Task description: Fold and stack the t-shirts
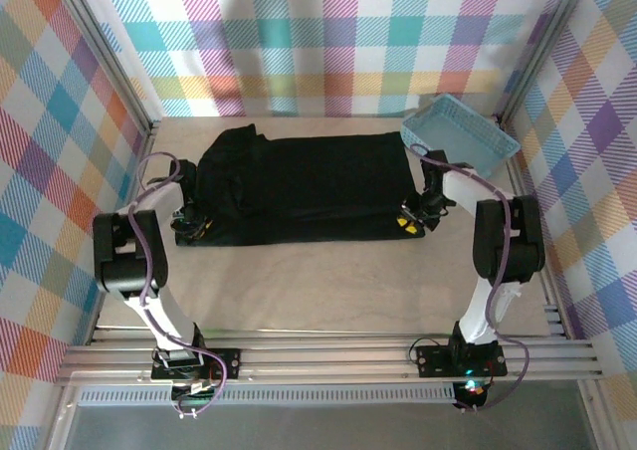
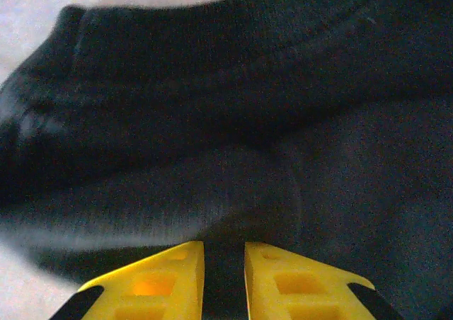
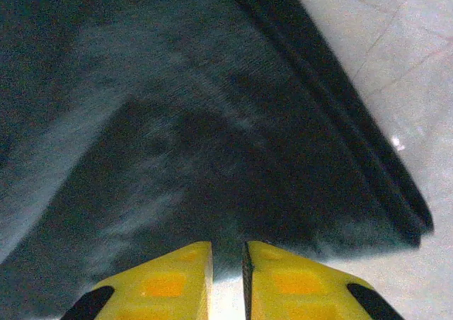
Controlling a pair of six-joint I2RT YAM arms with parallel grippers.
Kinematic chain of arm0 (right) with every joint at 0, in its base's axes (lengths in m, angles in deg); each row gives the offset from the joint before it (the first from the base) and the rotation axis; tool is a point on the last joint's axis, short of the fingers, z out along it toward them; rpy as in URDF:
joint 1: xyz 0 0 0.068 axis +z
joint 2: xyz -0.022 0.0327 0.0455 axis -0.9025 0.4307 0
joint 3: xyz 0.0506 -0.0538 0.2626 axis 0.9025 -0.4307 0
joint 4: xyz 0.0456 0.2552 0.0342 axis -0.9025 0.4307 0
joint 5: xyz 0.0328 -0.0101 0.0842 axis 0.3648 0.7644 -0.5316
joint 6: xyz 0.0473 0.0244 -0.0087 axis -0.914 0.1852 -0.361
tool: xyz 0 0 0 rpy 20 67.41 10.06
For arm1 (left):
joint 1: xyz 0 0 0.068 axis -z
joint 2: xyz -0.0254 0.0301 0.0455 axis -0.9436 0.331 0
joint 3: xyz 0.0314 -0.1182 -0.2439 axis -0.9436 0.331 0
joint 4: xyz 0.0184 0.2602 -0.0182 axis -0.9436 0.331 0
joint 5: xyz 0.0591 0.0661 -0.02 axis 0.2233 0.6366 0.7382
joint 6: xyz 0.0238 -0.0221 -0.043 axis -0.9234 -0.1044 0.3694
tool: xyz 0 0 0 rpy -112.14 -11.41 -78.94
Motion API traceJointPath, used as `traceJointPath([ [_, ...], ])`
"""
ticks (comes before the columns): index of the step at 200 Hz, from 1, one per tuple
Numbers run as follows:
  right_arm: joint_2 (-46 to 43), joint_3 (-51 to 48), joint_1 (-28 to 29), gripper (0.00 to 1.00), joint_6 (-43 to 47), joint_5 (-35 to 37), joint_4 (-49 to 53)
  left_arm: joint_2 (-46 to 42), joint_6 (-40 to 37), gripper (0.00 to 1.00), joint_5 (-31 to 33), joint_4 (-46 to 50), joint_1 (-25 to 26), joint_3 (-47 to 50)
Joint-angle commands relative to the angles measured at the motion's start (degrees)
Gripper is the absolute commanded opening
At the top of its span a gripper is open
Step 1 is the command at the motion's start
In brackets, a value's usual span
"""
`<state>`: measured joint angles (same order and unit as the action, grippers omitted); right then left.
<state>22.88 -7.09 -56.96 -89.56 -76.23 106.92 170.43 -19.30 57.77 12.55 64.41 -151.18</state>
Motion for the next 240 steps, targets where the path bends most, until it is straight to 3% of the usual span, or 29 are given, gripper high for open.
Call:
traceJointPath([
  [1, 3.3, 1.8, -0.2, 0.2, 1.2, 1.4, 1.6, 3.2, -1.8, 0.21, 2.5, -0.1, -1.4, -3.9],
  [20, 4.9, 2.2, -0.2, 0.2, 0.9, 2.3, 3.6, 5.9, -2.3, 0.18, 6.6, 3.1, -1.6, -6.0],
  [41, 6.2, 2.8, -0.2, 0.21, 1.4, 3.0, 6.6, 6.3, -1.1, 0.17, 7.2, 5.7, -1.6, -4.8],
  [76, 4.5, 0.6, -0.1, 0.21, 1.9, 5.4, 11.2, -1.2, 4.4, 0.19, 6.9, 6.7, -1.6, 6.7],
  [106, -2.5, -6.8, 0.0, 0.21, 0.1, 6.6, 12.6, -9.5, 7.1, 0.2, 6.7, 7.9, -1.6, 15.8],
  [137, -11.9, -16.5, 0.3, 0.22, -3.4, 5.1, 11.9, -15.0, 6.7, 0.22, 7.0, 10.5, -2.3, 18.6],
  [171, -19.8, -18.5, 1.3, 0.35, -1.4, 1.5, 4.9, -21.1, 6.4, 0.39, 4.5, 9.7, -0.9, 14.6],
  [206, -20.0, -9.3, 3.5, 0.44, 3.3, 0.8, 3.6, -23.8, 11.9, 0.59, -1.7, 6.7, 8.6, 11.7],
  [240, -16.2, -3.5, 6.1, 0.45, 4.5, -0.9, 4.2, -20.3, 21.0, 0.62, -7.5, 1.1, 14.6, 13.7],
])
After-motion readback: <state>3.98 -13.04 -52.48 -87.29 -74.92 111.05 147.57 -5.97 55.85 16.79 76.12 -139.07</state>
